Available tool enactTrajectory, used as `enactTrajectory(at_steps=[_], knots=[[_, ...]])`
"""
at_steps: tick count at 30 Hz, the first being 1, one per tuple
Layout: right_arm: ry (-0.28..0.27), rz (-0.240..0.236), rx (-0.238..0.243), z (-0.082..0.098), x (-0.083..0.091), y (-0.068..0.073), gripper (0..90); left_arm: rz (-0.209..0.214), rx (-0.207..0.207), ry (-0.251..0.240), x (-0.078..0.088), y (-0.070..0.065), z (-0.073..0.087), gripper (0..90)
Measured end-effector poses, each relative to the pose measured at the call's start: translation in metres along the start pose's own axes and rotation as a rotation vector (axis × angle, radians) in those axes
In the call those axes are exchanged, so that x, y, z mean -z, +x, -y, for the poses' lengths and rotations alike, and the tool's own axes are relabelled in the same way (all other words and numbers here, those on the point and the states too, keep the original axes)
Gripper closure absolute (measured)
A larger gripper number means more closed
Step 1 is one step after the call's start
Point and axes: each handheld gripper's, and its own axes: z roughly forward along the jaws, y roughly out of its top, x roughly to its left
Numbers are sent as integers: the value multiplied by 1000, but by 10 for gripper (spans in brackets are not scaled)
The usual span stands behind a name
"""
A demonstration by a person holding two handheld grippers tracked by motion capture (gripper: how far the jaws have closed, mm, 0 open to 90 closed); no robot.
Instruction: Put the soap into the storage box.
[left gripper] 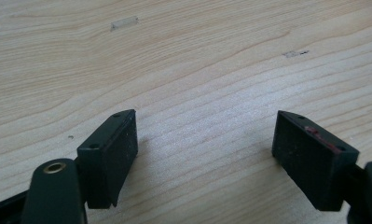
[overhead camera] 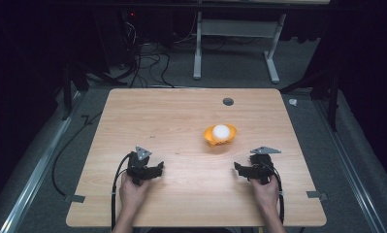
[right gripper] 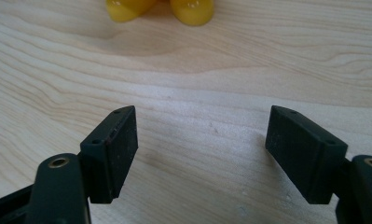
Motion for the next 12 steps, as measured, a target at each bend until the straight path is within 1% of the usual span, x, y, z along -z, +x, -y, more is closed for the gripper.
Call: enactTrajectory(at_steps=[1, 2, 4, 5, 6, 7, 12], knots=[[0, 0, 0, 0, 0, 0, 258, 0, 0, 0, 0, 0, 0, 228], [-1, 25, 13, 1, -2, 2, 254, 0, 0, 0, 0, 0, 0, 228], [0, 44, 31, 1, -3, 5, 250, 0, 0, 0, 0, 0, 0, 228], [-4, 51, 41, 1, -4, 6, 245, 0, 0, 0, 0, 0, 0, 228], [-4, 51, 41, 1, -4, 6, 245, 0, 0, 0, 0, 0, 0, 228], [-23, 70, 63, 3, -6, 9, 223, 0, 0, 0, 0, 0, 0, 228], [-31, 68, 66, 4, -7, 10, 223, 0, 0, 0, 0, 0, 0, 228]])
